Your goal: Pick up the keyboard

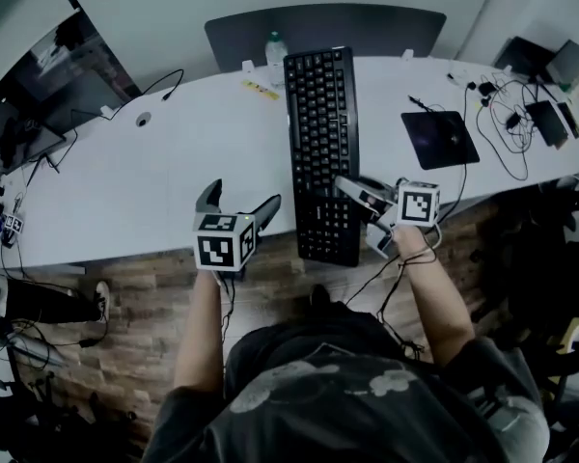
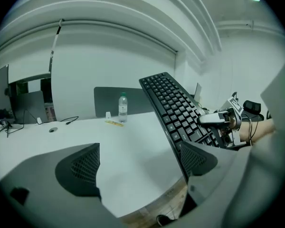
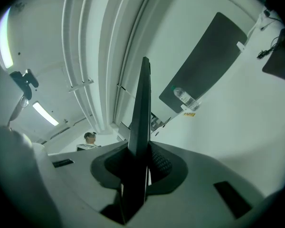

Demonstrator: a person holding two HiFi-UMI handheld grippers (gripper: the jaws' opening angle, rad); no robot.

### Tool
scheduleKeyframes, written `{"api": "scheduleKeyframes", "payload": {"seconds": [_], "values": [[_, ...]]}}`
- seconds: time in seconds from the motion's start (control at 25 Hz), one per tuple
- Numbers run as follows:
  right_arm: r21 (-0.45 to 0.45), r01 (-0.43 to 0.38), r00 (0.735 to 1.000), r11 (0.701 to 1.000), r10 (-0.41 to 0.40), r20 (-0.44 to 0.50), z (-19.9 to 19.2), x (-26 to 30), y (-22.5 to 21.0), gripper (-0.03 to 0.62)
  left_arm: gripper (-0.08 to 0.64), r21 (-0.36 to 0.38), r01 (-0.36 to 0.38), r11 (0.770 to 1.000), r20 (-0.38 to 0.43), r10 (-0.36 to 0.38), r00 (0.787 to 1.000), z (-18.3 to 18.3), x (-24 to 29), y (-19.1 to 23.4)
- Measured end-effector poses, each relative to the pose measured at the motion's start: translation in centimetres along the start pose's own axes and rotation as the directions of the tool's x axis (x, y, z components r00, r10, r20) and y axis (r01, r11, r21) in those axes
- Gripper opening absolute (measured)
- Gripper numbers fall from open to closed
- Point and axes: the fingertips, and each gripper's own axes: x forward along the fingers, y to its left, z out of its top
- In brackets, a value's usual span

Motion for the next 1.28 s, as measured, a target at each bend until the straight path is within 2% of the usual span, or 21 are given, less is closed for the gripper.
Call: {"api": "scheduleKeyframes", "payload": {"seconds": [0.16,0.36,0.52,0.64,0.96,1.28], "values": [[-0.012,0.05,0.998,0.999,-0.05,0.047,-1.2,0.5,1.7,0.074,0.473,0.006,0.021,1.0,-0.01,-0.021,1.0,-1.1,-1.6,1.0],[0.003,0.123,0.984,0.992,-0.123,0.131,-3.1,0.7,4.3,0.074,0.264,0.03,0.001,1.0,0.011,-0.001,1.0,-2.0,-4.7,3.0],[0.001,0.169,0.967,0.986,-0.166,0.194,-5.2,0.6,6.8,0.075,0.241,0.043,0.042,0.998,0.0,-0.042,0.999,-3.7,-7.1,4.2],[-0.004,0.196,0.956,0.981,-0.19,0.224,-6.8,0.6,8.6,0.075,0.165,0.038,0.043,0.998,0.005,-0.043,0.999,-4.6,-8.8,5.3],[0.018,0.263,0.929,0.965,-0.258,0.267,-11.8,0.7,12.7,0.075,0.024,0.067,0.022,0.997,0.022,-0.023,0.999,-8.0,-13.2,6.7],[0.029,0.301,0.902,0.953,-0.294,0.317,-16.5,-0.3,17.2,0.075,0.002,0.113,0.042,0.993,0.012,-0.043,0.999,-11.5,-17.8,7.3]]}}
